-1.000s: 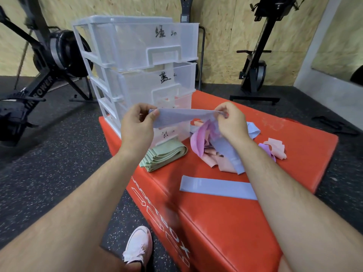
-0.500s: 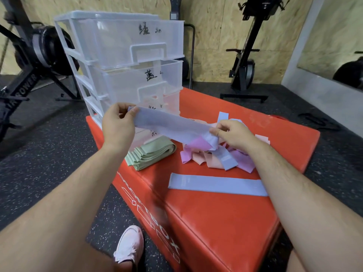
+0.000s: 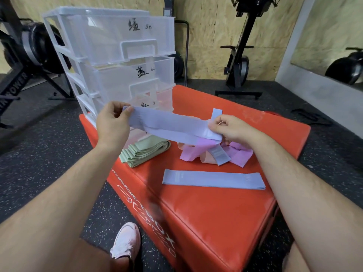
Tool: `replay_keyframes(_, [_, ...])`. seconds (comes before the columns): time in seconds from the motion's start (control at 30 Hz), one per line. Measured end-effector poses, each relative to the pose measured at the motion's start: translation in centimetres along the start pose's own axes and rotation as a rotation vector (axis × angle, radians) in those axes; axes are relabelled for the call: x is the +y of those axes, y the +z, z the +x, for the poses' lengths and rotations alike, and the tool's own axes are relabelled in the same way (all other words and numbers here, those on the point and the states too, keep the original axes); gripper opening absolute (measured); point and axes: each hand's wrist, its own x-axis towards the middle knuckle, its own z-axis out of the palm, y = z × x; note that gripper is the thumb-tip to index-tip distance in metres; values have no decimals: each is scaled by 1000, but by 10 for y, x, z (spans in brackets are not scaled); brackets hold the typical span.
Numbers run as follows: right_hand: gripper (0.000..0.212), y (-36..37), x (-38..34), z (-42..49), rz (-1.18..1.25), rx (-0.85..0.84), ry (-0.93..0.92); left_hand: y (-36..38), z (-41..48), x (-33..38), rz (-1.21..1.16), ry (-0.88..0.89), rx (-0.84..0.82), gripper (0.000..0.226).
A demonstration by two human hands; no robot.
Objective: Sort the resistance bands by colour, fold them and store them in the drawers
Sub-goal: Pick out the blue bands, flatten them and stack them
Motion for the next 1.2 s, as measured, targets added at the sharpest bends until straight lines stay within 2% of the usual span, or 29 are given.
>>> replay_keyframes(0.07, [12, -5, -6, 1, 239, -54, 4, -1, 0, 1, -1, -5, 3, 7])
replay_keyframes(0.1, [7, -7, -6, 4, 347, 18, -5, -1, 0, 0, -1, -7, 1, 6])
replay_keyframes(0.13, [4, -7, -5, 6, 354, 136, -19, -1, -1, 1, -5, -8, -10, 6])
replay_keyframes(0.17, [3, -7, -3, 7, 258, 244, -24, 1, -3, 1, -12, -3, -27, 6])
replay_keyframes(0.2, [4, -4, -2, 7, 154, 281, -26, 3, -5, 2, -11, 5, -42, 5])
replay_keyframes(0.27, [7, 0, 0, 7, 115, 247, -23, 7, -6, 3, 3, 15, -48, 3])
replay_keyframes(0.47, [6, -2, -6, -2, 237, 181, -46, 12, -6, -2, 41, -4, -108, 6])
replay_keyframes(0.53, [9, 3, -8, -4, 247, 132, -56, 18, -10, -4, 76, -27, -184, 4])
replay_keyframes(0.7, [19, 15, -10, -9, 275, 63, -69, 45, -26, 8, 86, -164, -430, 30])
replay_keyframes(0.8, [17, 19, -11, -14, 273, 56, -109, 68, -42, 20, 95, -151, -569, 15])
replay_keyframes(0.9, [16, 19, -13, -19, 296, 56, -142, 91, -53, 18, 188, -69, -721, 30])
replay_keyframes(0.97, [15, 16, -12, -20, 319, 60, -155, 102, -54, 14, 194, -105, -766, 41])
replay_keyframes(1.07, [18, 12, -10, -22, 364, 60, -172, 110, -54, 9, 174, -158, -792, 33])
replay_keyframes(1.13, [18, 10, -9, -23, 405, 57, -165, 113, -53, 7, 92, -208, -794, 19])
replay_keyframes(1.2, [18, 8, -8, -23, 409, 75, -152, 115, -53, 6, 21, -236, -772, 17])
